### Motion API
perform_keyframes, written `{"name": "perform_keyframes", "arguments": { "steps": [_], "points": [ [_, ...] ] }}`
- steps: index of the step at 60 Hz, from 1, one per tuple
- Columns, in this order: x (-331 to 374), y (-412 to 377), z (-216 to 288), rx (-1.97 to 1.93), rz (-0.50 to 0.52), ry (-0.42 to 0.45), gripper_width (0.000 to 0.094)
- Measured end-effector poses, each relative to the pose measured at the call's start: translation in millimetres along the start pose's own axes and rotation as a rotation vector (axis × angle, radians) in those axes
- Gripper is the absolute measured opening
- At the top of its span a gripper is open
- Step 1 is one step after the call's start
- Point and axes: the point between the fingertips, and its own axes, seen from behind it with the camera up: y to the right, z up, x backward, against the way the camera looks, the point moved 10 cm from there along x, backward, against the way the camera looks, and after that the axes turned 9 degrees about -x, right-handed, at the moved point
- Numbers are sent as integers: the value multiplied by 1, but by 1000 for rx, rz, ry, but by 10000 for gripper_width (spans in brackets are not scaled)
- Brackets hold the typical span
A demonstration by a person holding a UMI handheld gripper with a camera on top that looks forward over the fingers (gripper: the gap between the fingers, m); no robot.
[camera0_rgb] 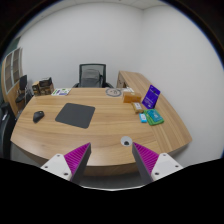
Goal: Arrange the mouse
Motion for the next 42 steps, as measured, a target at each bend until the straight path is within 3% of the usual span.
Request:
{"name": "perform_keyframes", "arguments": {
  "steps": [17,42],
  "points": [
    [-4,-41,2,44,49,-4,862],
    [-3,-163,-8,92,161,-14,864]
  ]
}}
